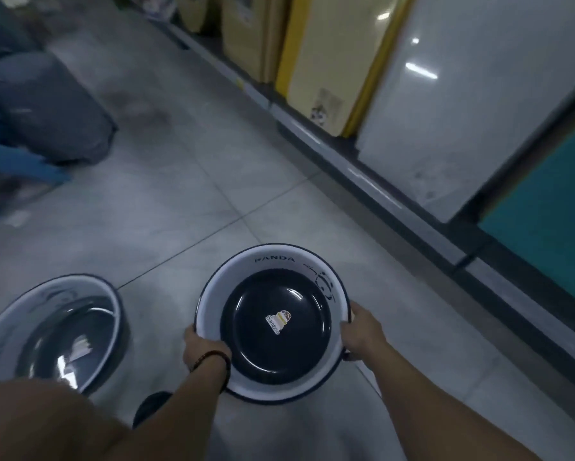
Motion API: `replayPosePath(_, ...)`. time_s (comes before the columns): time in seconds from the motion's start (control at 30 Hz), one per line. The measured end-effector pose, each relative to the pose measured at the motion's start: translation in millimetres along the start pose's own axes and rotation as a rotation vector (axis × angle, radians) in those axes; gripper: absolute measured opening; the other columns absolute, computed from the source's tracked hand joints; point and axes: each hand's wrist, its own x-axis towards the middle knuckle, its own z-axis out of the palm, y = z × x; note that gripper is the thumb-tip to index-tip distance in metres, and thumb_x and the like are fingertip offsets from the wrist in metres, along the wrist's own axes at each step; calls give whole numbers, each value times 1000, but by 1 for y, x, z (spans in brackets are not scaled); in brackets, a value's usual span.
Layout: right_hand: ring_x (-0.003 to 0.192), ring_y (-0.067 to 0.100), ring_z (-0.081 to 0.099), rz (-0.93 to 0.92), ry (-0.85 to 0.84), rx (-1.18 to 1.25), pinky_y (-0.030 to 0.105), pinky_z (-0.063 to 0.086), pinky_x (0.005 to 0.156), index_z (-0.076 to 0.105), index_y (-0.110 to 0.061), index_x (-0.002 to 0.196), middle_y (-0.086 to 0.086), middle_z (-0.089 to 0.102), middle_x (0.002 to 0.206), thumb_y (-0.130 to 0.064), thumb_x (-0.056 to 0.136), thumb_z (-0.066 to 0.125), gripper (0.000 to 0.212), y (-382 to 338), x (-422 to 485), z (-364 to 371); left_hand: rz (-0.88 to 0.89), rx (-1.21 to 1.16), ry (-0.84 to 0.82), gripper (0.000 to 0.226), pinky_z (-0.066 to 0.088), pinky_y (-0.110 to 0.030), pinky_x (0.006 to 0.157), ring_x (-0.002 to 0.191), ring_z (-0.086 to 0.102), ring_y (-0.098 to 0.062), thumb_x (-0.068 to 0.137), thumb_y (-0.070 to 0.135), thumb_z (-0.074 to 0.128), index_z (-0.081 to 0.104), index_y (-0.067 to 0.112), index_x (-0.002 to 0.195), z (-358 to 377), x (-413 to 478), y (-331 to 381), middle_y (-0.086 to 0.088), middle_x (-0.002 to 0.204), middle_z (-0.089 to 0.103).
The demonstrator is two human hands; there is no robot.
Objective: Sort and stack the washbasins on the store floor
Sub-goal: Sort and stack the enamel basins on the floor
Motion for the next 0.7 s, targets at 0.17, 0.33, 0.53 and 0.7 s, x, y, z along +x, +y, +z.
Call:
replayPosePath(0.17, 97, 24, 66, -170, -68, -47, 43, 62, 93, 57, -32, 145, 1, 68, 113, -10, 103, 50, 47, -57, 17, 73, -68, -195, 135, 49, 53, -44, 92, 91, 55, -29, 91, -2, 58, 55, 16, 136, -48, 49, -3, -17, 118, 66)
replayPosePath(0.33, 111, 26, 66, -232, -99, -117, 34, 55, 95, 43, -41, 159, -3, 65, 128, -24, 108, 50, 54, -89, 36, 116, -27, -222, 95, 60, 46, -33, 87, 98, 58, -26, 94, -4, 46, 50, 27, 146, -78, 92, -13, -3, 113, 63)
replayPosePath(0.53, 103, 35, 67, -189, -19, -440, 46, 57, 98, 56, -12, 135, 17, 71, 127, -16, 101, 57, 35, -104, 36, 123, 47, 286, -284, 74, 50, -40, 98, 126, 55, -33, 96, 33, 66, 32, 15, 159, -157, 129, 12, -13, 154, 46)
replayPosePath(0.7, 116, 43, 64, -452, 143, -778, 47, 54, 97, 57, -2, 133, 24, 65, 127, -20, 94, 63, 44, -168, -33, 192, 319, 690, -364, 44, 56, -46, 97, 108, 69, -31, 93, 51, 50, 71, 21, 117, -317, 126, 45, -7, 123, 72)
